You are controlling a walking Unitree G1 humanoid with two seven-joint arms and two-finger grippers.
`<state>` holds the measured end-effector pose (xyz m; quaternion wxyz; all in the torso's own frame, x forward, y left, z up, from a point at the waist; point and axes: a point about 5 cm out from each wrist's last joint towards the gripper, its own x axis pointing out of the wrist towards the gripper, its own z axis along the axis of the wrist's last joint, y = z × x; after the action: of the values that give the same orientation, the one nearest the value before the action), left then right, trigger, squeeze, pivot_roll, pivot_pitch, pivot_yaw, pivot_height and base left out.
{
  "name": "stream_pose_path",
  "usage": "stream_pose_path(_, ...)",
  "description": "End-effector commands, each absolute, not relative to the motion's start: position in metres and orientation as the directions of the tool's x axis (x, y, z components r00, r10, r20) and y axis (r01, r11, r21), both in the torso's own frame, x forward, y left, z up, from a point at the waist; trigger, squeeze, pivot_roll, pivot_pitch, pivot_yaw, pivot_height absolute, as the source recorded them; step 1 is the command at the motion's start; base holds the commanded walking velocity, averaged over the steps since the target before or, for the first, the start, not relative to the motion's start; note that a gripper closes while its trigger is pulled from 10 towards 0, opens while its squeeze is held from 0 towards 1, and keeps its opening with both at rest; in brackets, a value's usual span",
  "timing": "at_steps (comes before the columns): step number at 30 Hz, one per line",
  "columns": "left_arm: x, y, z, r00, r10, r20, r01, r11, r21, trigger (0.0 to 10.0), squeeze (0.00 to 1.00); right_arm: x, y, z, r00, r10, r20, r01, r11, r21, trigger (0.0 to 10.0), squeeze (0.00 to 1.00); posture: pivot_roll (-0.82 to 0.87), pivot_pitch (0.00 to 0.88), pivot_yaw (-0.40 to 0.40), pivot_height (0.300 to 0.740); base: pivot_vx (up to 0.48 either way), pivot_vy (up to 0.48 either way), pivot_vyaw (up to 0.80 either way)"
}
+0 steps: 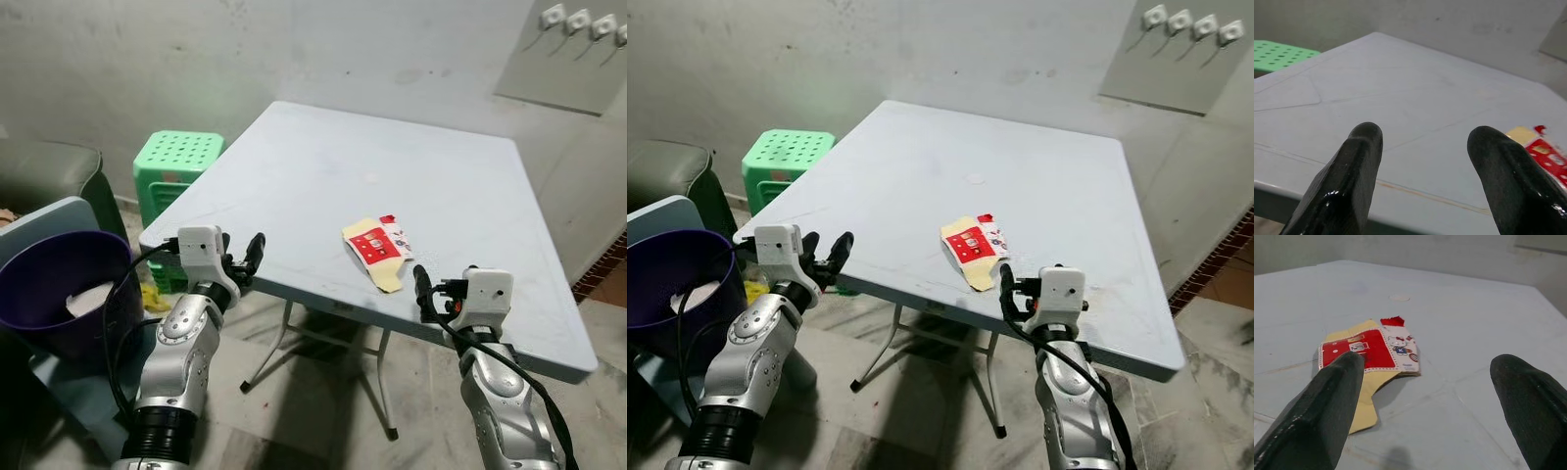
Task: Picking trash to rubbish bin
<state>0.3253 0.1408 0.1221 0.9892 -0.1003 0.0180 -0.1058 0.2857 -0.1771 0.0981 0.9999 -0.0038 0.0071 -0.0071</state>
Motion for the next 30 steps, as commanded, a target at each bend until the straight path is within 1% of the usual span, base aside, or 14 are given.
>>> stream_pose_path(1,0.3257,0.1371,0.1241,0.974,-0.225,-0.014,0.218,0.957,-0.194,10.0,0.00,0.2849,-0.1776,0.1019,1.000,-0.018,-0.006,0.018,1.000,-0.012,10.0,0.00,-0.04,0.000,-0.062,0.740,0.000,0.000,0.00)
stream_pose_path(8,0.3252,0.1364,0.1235,0.973,-0.230,-0.017,0.223,0.957,-0.185,10.0,0.00,0.2839,-0.1779,0.1007,1.000,-0.021,-0.011,0.021,1.000,-0.014,10.0,0.00,-0.04,0.000,-0.061,0.740,0.000,0.000,0.00)
stream_pose_path(22,0.3245,0.1374,0.1230,0.974,-0.227,-0.019,0.220,0.959,-0.179,10.0,0.00,0.2828,-0.1768,0.0998,1.000,-0.019,-0.015,0.019,1.000,-0.014,10.0,0.00,-0.04,0.000,-0.062,0.740,0.286,0.000,0.00)
stream_pose_path(30,0.3245,0.1371,0.1235,0.974,-0.227,-0.016,0.220,0.960,-0.175,10.0,0.00,0.2831,-0.1767,0.0999,1.000,-0.017,-0.016,0.017,1.000,-0.014,10.0,0.00,-0.03,0.000,-0.062,0.740,0.392,0.000,0.00)
